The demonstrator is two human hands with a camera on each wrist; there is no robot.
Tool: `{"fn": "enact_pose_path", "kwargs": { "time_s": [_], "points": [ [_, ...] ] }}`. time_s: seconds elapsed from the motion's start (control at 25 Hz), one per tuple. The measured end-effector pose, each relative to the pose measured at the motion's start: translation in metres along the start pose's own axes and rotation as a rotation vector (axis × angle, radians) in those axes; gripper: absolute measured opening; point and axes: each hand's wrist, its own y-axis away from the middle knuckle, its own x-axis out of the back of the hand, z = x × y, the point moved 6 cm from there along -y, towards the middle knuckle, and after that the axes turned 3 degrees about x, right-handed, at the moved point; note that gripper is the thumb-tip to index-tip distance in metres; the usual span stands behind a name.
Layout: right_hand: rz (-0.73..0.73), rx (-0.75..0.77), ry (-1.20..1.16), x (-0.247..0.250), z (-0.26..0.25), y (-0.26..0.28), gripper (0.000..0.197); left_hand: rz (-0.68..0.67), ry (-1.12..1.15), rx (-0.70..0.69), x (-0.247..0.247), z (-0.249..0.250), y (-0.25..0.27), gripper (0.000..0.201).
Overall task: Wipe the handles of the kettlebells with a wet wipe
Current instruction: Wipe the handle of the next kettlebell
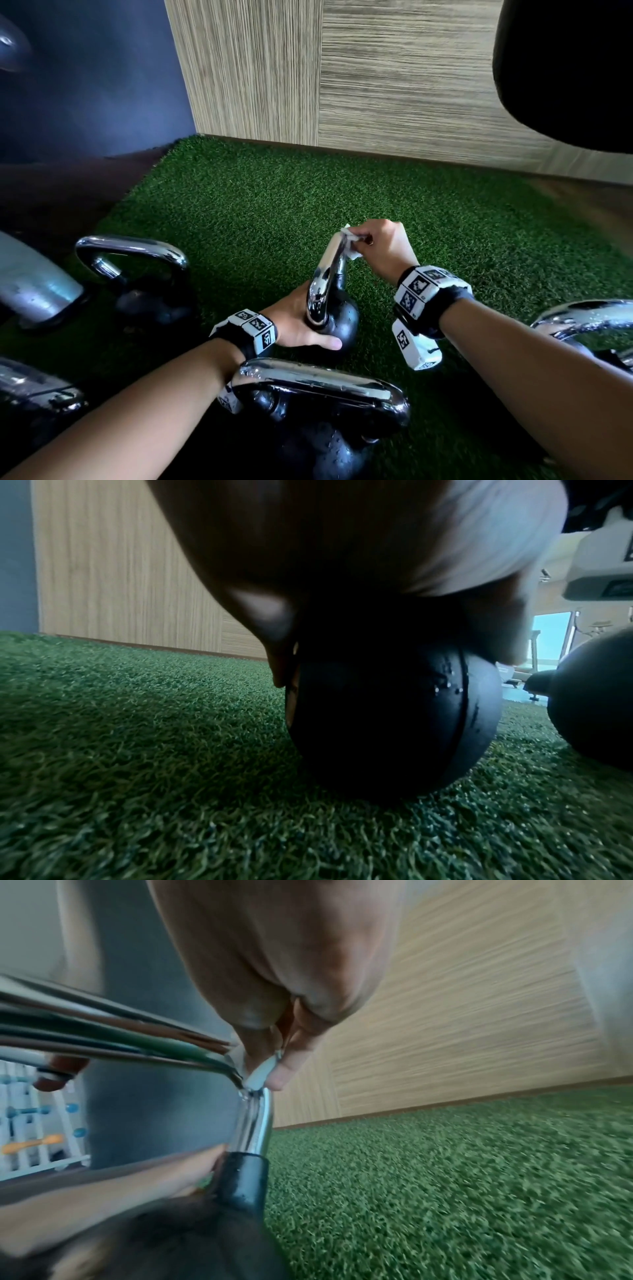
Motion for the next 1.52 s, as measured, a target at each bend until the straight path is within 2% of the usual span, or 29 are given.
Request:
{"fn": "enact_pose_path", "kwargs": {
  "time_s": [0.08, 0.12, 0.2, 0.24, 0.28, 0.36, 0.4, 0.44, 0.52, 0.6, 0.72, 0.8, 0.92, 1.04, 1.2, 1.36, 1.44, 1.52],
  "points": [
    [0.089, 0.114, -0.03, -0.003, -0.021, 0.002, 0.013, 0.001, 0.001, 0.002, 0.001, 0.0, -0.001, 0.062],
    [0.106, 0.195, -0.111, -0.011, -0.033, 0.007, 0.013, -0.001, 0.0, 0.003, 0.002, -0.001, -0.003, 0.062],
    [0.242, 0.354, -0.248, -0.013, -0.041, 0.017, 0.02, -0.004, 0.028, 0.014, 0.003, -0.004, -0.007, 0.063],
    [0.232, 0.354, -0.269, -0.013, -0.037, 0.015, 0.02, -0.005, 0.039, 0.019, 0.004, -0.005, -0.008, 0.062],
    [0.152, 0.281, -0.274, -0.016, -0.037, 0.01, 0.018, -0.004, 0.045, 0.022, 0.004, -0.004, -0.009, 0.062],
    [-0.049, 0.031, -0.174, -0.008, -0.028, 0.003, 0.013, 0.003, 0.056, 0.019, 0.004, -0.002, -0.01, 0.066],
    [-0.098, -0.03, -0.157, -0.005, -0.023, 0.004, 0.014, 0.008, 0.078, 0.007, 0.004, -0.001, -0.01, 0.068],
    [-0.12, -0.056, -0.221, -0.005, -0.021, 0.005, 0.014, 0.007, 0.101, 0.006, 0.004, -0.003, -0.012, 0.069],
    [-0.141, -0.129, -0.398, -0.007, -0.028, 0.012, 0.026, 0.015, 0.11, 0.009, 0.005, -0.008, -0.014, 0.08],
    [-0.154, -0.201, -0.488, -0.015, -0.029, 0.017, 0.021, 0.028, 0.103, 0.05, 0.005, -0.015, -0.016, 0.087],
    [-0.158, -0.277, -0.641, -0.014, -0.035, 0.017, 0.022, 0.019, 0.104, 0.082, 0.006, -0.019, -0.02, 0.083],
    [-0.187, -0.278, -0.643, -0.017, -0.039, 0.024, 0.018, 0.015, 0.091, 0.071, 0.007, -0.017, -0.021, 0.087],
    [-0.29, -0.246, -0.59, -0.031, -0.036, 0.039, 0.02, -0.012, 0.086, 0.065, 0.008, -0.011, -0.018, 0.064],
    [-0.322, -0.201, -0.536, -0.032, -0.032, 0.041, 0.02, -0.029, 0.124, 0.018, 0.009, -0.006, -0.016, 0.046],
    [-0.357, -0.101, -0.226, -0.034, -0.029, 0.046, 0.019, -0.012, 0.118, -0.01, 0.008, -0.007, -0.014, 0.057],
    [-0.396, -0.091, -0.174, -0.036, -0.026, 0.041, 0.023, -0.031, 0.092, -0.004, 0.007, -0.007, -0.015, 0.071],
    [-0.441, -0.141, -0.189, -0.034, -0.024, 0.034, 0.022, -0.029, 0.087, -0.025, 0.006, -0.003, -0.017, 0.065],
    [-0.56, -0.165, -0.191, -0.042, -0.022, 0.029, 0.019, -0.035, 0.096, -0.044, 0.004, -0.001, -0.021, 0.057]
  ]
}}
